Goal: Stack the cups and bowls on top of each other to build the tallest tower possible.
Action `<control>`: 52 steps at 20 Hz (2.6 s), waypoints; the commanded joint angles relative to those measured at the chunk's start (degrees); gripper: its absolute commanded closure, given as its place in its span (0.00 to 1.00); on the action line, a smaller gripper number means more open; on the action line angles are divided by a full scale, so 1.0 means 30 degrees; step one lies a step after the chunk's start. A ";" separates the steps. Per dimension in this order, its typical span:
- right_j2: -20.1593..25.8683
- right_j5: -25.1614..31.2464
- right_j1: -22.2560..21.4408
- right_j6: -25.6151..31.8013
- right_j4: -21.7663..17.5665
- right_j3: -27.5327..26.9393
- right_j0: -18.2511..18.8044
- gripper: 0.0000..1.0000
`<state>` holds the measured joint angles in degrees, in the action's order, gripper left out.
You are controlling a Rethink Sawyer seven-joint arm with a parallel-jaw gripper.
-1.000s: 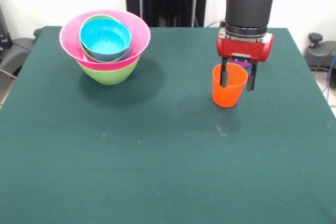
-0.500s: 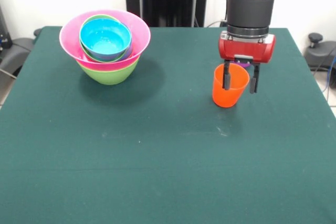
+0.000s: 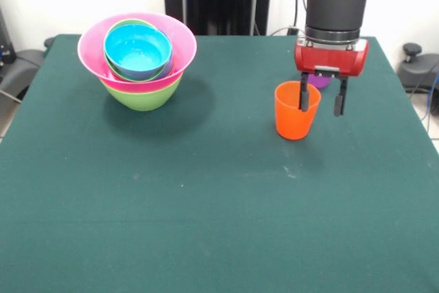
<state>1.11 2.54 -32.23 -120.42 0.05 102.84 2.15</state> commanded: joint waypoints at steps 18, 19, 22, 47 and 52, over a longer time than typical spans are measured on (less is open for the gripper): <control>0.0101 0.2721 -0.0622 -0.2498 0.0656 0.2664 -0.0696 0.00; -0.0035 0.2935 -0.0734 -0.2441 0.0684 0.2573 -0.0763 0.00; -0.0466 0.3803 -0.1440 -0.2293 0.0751 0.2483 -0.1011 0.00; 0.1241 0.0732 0.1087 -0.2828 0.0619 0.2349 -0.0077 0.00; 0.1078 0.0255 0.1228 -0.3074 0.0588 0.2614 -0.0204 0.00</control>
<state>-0.99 6.23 -33.77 -120.42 0.83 108.03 0.43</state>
